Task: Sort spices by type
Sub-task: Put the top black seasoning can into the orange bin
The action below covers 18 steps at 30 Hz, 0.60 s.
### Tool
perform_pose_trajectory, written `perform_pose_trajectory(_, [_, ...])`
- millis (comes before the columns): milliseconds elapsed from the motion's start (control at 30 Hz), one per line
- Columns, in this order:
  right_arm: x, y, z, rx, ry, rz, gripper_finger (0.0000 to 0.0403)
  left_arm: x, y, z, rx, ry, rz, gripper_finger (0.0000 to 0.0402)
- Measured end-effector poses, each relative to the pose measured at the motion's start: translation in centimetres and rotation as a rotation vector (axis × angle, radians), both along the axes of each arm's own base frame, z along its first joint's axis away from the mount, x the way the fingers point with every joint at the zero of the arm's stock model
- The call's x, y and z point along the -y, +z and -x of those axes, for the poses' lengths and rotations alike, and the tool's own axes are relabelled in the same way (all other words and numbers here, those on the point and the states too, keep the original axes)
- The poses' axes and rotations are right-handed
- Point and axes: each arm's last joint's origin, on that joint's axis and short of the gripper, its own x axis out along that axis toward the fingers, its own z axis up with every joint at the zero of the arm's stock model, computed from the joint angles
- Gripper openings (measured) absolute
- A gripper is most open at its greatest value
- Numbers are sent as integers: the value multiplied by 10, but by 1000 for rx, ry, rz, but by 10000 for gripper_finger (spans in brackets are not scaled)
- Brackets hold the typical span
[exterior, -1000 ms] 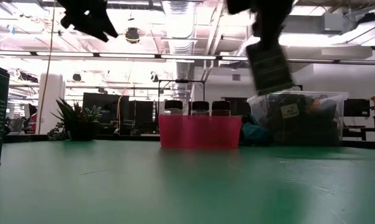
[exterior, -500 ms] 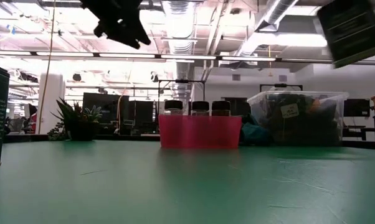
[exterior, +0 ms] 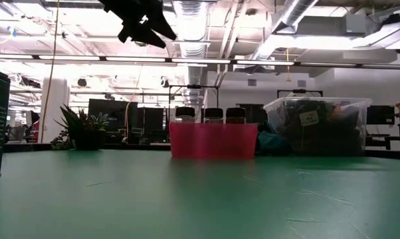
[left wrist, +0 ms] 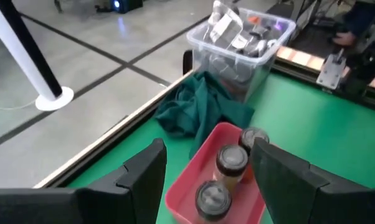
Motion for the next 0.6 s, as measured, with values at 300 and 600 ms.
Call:
perform_pose_trajectory(300, [-15,-12,24,-19,-133,3,171,1,-1,0,-16,-52,8,221])
perform_pose_trajectory(600, [-28,-9,48,-75,-113,-52,171,1,-2,0,-26,-53,8,221])
